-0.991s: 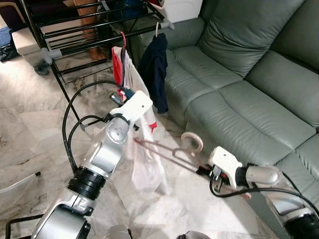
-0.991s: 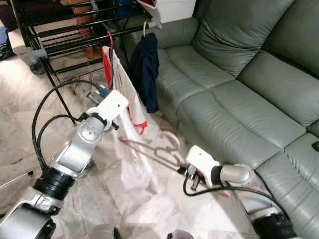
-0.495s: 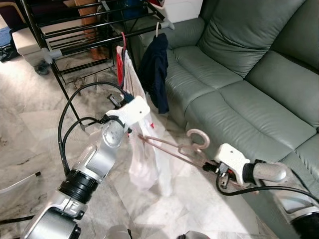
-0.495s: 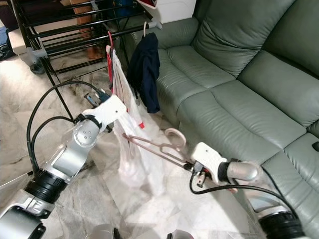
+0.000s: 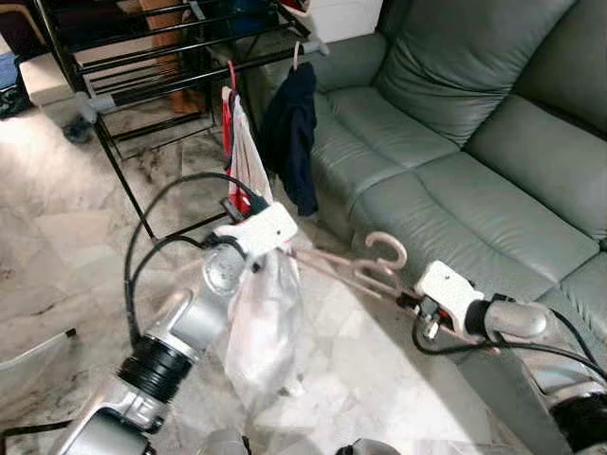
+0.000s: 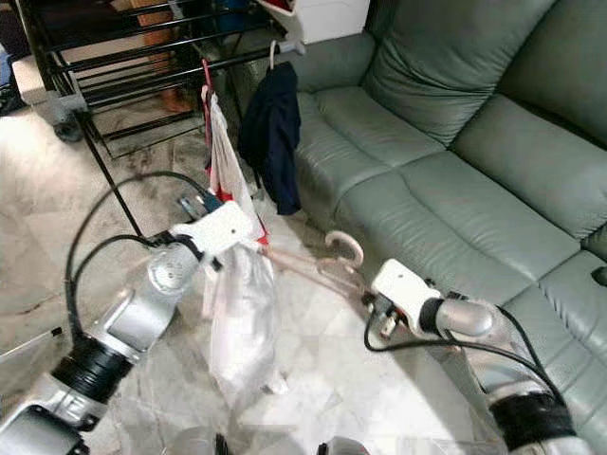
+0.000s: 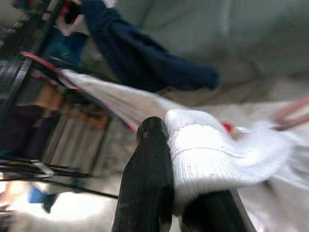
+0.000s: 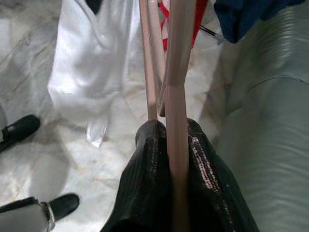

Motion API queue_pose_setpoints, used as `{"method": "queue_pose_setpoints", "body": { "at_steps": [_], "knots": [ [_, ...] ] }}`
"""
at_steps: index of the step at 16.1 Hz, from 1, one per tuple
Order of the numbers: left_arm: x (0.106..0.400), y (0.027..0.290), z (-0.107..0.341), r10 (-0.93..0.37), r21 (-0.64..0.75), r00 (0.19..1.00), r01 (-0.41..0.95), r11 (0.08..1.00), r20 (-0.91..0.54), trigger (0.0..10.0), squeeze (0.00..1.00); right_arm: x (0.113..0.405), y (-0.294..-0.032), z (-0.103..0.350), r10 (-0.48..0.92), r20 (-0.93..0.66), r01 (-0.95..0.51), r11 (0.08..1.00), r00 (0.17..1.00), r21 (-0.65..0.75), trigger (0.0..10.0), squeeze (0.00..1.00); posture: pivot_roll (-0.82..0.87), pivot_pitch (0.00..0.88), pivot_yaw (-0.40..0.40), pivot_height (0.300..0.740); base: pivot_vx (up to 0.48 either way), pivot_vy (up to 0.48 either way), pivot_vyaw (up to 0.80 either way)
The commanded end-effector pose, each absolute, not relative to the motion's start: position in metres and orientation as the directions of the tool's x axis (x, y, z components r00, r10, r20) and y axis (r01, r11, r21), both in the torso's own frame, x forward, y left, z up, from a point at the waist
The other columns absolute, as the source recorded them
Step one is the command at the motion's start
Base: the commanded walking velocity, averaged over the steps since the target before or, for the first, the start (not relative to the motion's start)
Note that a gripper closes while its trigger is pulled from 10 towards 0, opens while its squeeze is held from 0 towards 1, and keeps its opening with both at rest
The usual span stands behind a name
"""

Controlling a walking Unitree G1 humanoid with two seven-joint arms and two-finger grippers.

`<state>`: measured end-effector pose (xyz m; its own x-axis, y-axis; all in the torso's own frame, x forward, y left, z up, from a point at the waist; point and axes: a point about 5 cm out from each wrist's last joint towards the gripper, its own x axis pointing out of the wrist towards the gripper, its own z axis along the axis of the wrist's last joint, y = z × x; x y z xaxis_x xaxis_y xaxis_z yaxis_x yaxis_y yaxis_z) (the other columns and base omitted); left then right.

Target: Hang hanger

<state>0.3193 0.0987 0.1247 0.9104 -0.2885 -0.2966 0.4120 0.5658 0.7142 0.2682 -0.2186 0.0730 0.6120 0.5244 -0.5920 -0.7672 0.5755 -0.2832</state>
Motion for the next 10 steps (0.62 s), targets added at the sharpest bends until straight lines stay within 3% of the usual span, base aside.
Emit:
{"method": "queue_pose_setpoints", "body": {
  "at_steps": [1,4,10],
  "knots": [
    [0.320,0.101,0.133,-0.268,0.660,0.919,0.393,0.640,-0.288,10.0,0.00,0.274,-0.223,0.080,0.515,-0.560,-0.738,0.604,0.650,-0.301,10.0,0.00,-0.01,0.034,-0.004,0.740,0.000,0.000,0.00],
    [0.324,0.093,0.139,-0.205,0.501,0.926,0.348,0.793,-0.318,10.0,0.00,0.269,-0.220,0.077,0.547,-0.566,-0.764,0.588,0.617,-0.264,10.0,0.00,-0.01,0.034,-0.004,0.740,0.000,0.000,0.00],
    [0.336,0.087,0.165,-0.183,0.393,0.937,0.295,0.871,-0.297,10.0,0.00,0.250,-0.222,0.061,0.573,-0.632,-0.815,0.555,0.522,-0.170,10.0,0.00,-0.01,0.034,0.003,0.740,0.000,0.000,0.00]
  ]
}}
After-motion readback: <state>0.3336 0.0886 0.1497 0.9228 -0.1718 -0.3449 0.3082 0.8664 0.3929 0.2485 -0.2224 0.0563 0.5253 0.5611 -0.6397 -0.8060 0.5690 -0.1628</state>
